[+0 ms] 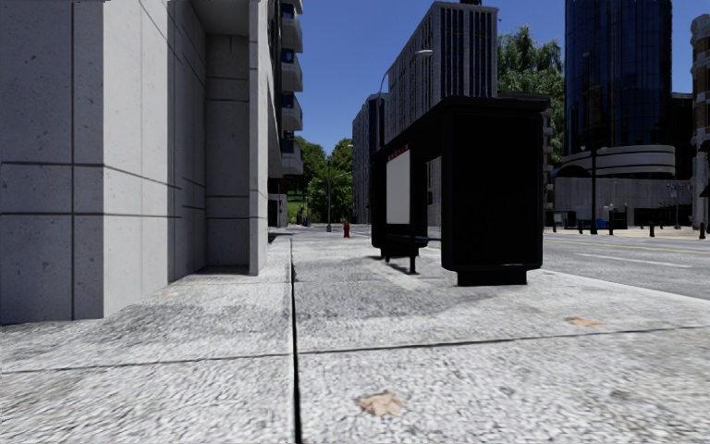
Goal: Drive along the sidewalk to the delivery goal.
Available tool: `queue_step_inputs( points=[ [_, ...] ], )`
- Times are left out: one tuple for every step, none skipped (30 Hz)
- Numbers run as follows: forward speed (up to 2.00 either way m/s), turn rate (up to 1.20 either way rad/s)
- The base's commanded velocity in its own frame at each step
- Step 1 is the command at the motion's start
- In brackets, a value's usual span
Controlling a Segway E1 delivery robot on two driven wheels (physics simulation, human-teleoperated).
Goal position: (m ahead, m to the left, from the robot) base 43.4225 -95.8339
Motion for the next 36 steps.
queue_step_inputs(
  points=[
    [2.00, 0.00],
    [2.00, 0.00],
    [2.00, 0.00],
    [2.00, 0.00],
    [2.00, 0.00],
    [2.00, 0.00],
    [2.00, 0.00],
    [2.00, 0.00],
    [2.00, 0.00],
    [2.00, 0.00],
    [2.00, 0.00],
    [2.00, 0.00],
    [2.00, 0.00],
    [2.00, 0.00],
    [2.00, 0.00],
    [2.00, 0.00],
    [2.00, 0.00],
    [2.00, 0.00],
    [2.00, 0.00],
    [2.00, 0.08],
    [2.00, 0.08],
    [2.00, 0.13],
    [2.00, 0.15],
    [2.00, 0.18],
    [2.00, 0.18],
    [2.00, 0.19],
    [2.00, 0.19],
    [2.00, 0.20],
    [2.00, 0.20],
    [2.00, 0.20],
    [2.00, 0.20],
    [2.00, 0.20],
    [2.00, 0.20],
    [2.00, 0.20],
    [2.00, 0.21],
    [2.00, 0.23]
  ],
)
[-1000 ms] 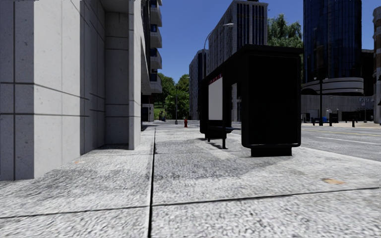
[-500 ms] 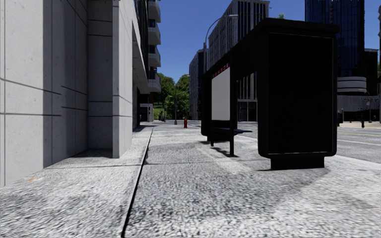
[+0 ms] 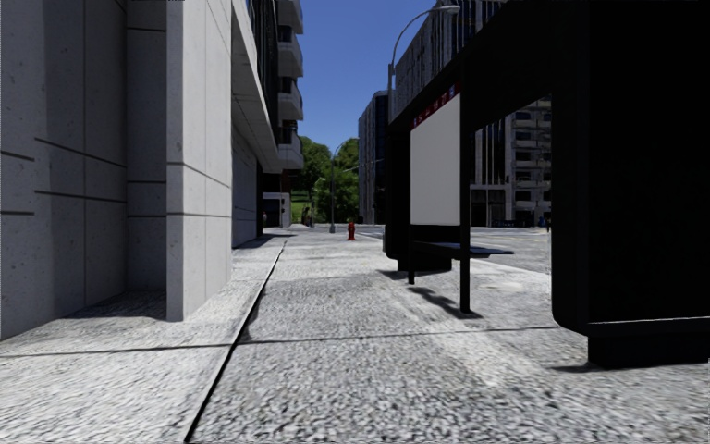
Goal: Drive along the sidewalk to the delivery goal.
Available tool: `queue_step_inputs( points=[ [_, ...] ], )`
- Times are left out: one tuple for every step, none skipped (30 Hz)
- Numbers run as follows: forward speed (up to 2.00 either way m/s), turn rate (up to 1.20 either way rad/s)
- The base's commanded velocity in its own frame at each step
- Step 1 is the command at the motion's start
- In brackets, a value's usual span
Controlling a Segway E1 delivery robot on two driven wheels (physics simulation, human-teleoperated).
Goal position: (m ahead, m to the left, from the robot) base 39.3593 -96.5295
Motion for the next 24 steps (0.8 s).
queue_step_inputs(
  points=[
    [2.00, 0.23],
    [2.00, 0.25],
    [2.00, 0.26],
    [2.00, 0.26],
    [2.00, 0.27],
    [2.00, 0.28],
    [2.00, 0.29],
    [2.00, 0.29],
    [2.00, 0.32],
    [2.00, 0.34],
    [2.00, 0.34],
    [2.00, 0.34],
    [2.00, 0.35],
    [2.00, 0.35],
    [2.00, 0.35],
    [2.00, 0.35],
    [2.00, 0.35],
    [2.00, 0.35],
    [2.00, 0.35],
    [2.00, 0.35],
    [2.00, 0.35],
    [2.00, 0.35],
    [2.00, 0.35],
    [2.00, 0.35]
  ],
)
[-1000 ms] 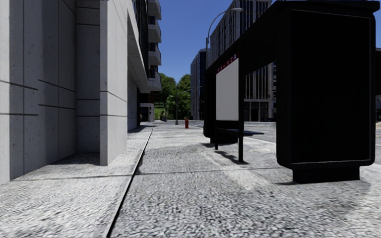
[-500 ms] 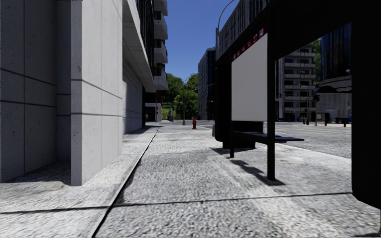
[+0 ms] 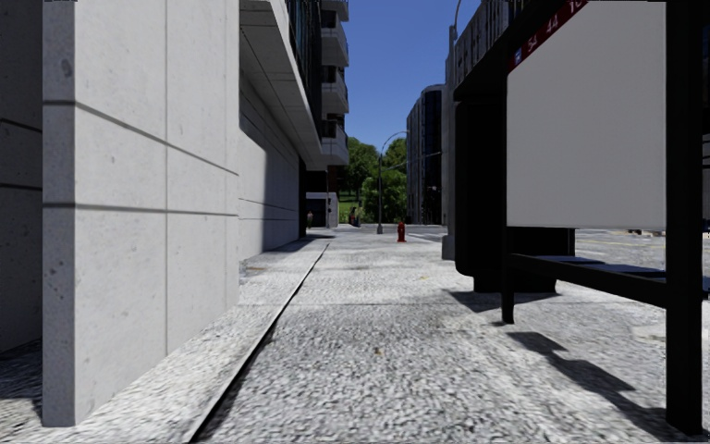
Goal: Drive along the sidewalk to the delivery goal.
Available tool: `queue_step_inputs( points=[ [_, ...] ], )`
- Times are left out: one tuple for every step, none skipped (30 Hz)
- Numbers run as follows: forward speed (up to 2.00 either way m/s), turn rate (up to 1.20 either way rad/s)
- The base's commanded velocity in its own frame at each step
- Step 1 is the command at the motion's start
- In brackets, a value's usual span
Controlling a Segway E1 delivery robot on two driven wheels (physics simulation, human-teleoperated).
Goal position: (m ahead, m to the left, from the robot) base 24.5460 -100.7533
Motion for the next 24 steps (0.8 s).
queue_step_inputs(
  points=[
    [2.00, 0.35],
    [2.00, 0.27],
    [2.00, 0.00],
    [2.00, 0.00],
    [2.00, 0.00],
    [2.00, 0.00],
    [2.00, 0.00],
    [2.00, 0.00],
    [2.00, 0.00],
    [2.00, 0.00],
    [2.00, 0.00],
    [2.00, 0.00],
    [2.00, 0.00],
    [2.00, 0.00],
    [2.00, 0.00],
    [2.00, 0.00],
    [2.00, 0.00],
    [2.00, 0.00],
    [2.00, 0.00],
    [2.00, 0.00],
    [2.00, 0.00],
    [2.00, 0.00],
    [2.00, 0.00],
    [2.00, 0.00]
  ],
)
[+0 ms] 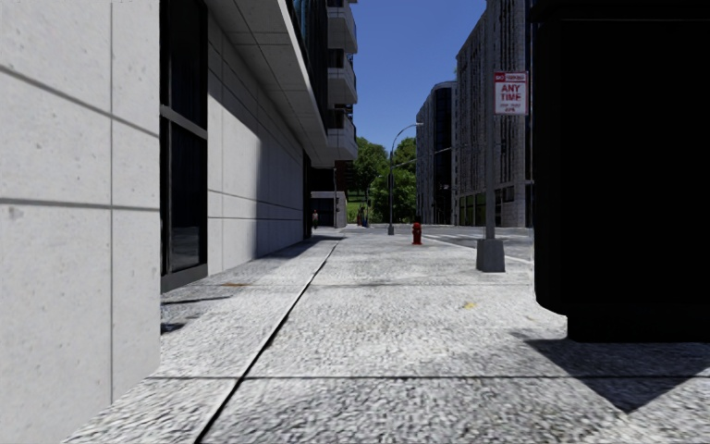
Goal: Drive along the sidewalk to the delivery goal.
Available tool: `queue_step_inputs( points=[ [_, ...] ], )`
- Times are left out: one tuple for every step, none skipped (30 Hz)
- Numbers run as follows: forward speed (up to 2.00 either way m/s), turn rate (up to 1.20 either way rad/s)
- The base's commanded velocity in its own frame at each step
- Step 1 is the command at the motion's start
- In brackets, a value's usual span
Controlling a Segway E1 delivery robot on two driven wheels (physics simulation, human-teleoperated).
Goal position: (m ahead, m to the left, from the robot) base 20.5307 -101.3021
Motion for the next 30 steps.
queue_step_inputs(
  points=[
    [2.00, 0.00],
    [2.00, 0.00],
    [2.00, 0.00],
    [2.00, 0.00],
    [2.00, 0.00],
    [2.00, 0.00],
    [2.00, 0.00],
    [2.00, 0.00],
    [2.00, 0.00],
    [2.00, 0.00],
    [2.00, 0.00],
    [2.00, 0.00],
    [2.00, 0.00],
    [2.00, 0.00],
    [2.00, 0.00],
    [2.00, 0.00],
    [2.00, 0.00],
    [2.00, 0.00],
    [2.00, 0.00],
    [2.00, 0.00],
    [2.00, 0.00],
    [2.00, 0.00],
    [2.00, 0.00],
    [2.00, 0.00],
    [2.00, 0.00],
    [2.00, 0.00],
    [2.00, 0.00],
    [2.00, 0.00],
    [2.00, 0.00],
    [2.00, 0.00]
  ],
)
